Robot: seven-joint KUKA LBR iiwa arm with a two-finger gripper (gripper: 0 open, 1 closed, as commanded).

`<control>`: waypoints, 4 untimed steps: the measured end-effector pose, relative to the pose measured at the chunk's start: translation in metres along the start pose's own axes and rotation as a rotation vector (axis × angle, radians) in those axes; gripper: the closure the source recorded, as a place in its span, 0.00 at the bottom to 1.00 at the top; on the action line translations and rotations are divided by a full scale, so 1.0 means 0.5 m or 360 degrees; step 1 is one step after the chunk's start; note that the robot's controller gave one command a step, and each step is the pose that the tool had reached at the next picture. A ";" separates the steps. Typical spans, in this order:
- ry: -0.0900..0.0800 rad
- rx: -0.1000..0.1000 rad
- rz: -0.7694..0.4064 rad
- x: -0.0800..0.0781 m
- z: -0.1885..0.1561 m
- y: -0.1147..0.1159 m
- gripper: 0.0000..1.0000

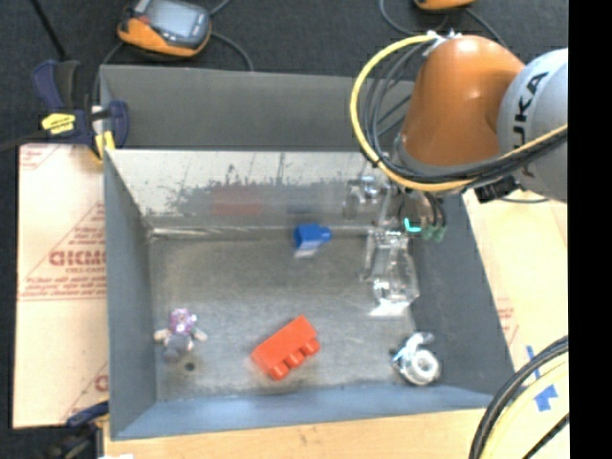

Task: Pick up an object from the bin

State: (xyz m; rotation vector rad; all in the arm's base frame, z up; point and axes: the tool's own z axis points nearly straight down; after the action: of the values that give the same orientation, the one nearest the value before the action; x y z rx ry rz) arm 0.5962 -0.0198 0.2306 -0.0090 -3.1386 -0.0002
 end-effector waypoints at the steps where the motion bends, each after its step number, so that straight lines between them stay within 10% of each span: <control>1: -0.0013 0.0001 0.0000 -0.003 -0.009 0.000 1.00; 2: -0.0002 0.0000 0.0546 0.112 0.099 -0.005 1.00; 4: -0.0006 -0.0002 0.0595 0.097 0.123 0.010 1.00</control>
Offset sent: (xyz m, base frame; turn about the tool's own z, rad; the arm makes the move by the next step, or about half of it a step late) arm 0.0000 0.0000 0.0000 0.0000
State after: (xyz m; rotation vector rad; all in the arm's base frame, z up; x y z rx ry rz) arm 0.5474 -0.0147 0.1691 -0.5929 -3.0858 -0.0008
